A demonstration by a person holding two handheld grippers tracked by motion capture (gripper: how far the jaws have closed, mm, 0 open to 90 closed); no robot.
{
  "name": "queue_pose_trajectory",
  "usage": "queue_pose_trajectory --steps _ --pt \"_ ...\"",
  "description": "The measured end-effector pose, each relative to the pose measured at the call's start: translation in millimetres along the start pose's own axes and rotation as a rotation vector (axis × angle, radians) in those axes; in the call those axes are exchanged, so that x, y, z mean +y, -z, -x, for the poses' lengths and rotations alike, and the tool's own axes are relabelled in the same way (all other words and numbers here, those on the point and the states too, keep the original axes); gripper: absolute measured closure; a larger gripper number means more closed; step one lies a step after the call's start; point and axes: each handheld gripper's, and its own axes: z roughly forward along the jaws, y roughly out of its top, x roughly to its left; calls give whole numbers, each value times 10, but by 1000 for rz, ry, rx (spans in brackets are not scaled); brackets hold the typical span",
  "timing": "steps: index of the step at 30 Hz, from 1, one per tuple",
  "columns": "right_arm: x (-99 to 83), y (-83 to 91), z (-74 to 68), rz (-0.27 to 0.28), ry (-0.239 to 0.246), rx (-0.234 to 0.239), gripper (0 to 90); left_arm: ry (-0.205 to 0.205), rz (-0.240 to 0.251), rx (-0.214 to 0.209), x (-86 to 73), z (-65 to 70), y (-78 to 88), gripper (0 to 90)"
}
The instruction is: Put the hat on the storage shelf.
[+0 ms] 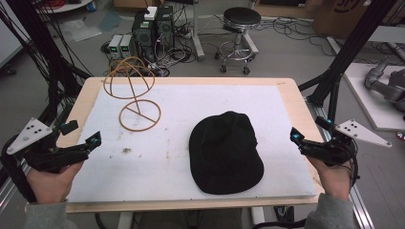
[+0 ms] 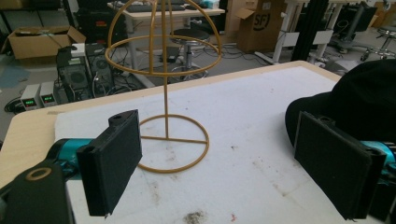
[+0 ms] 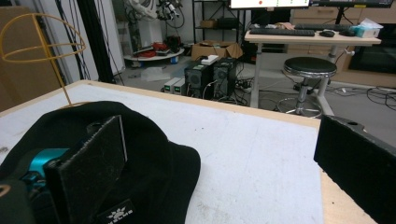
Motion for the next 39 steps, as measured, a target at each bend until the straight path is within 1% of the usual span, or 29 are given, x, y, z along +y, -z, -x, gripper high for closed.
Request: queue_pose_trajectory --steps 5,14,25,27,35,37,39 --pt "1 8 -3 2 -6 0 20 0 6 0 5 10 6 156" --pt "-12 -14 -2 -9 1 2 20 0 8 3 10 11 12 156" --pt "0 4 -8 -7 6 18 20 -1 5 2 9 21 4 156" --pt "2 -2 -13 -8 16 27 20 -1 6 3 11 26 8 156" --pt "35 -24 -65 -10 28 61 20 -2 6 3 13 25 25 156" --pt "57 -31 -82 -14 49 86 20 -6 8 2 18 38 32 156" --pt "78 -50 -97 -38 76 119 20 -5 9 1 19 42 32 156"
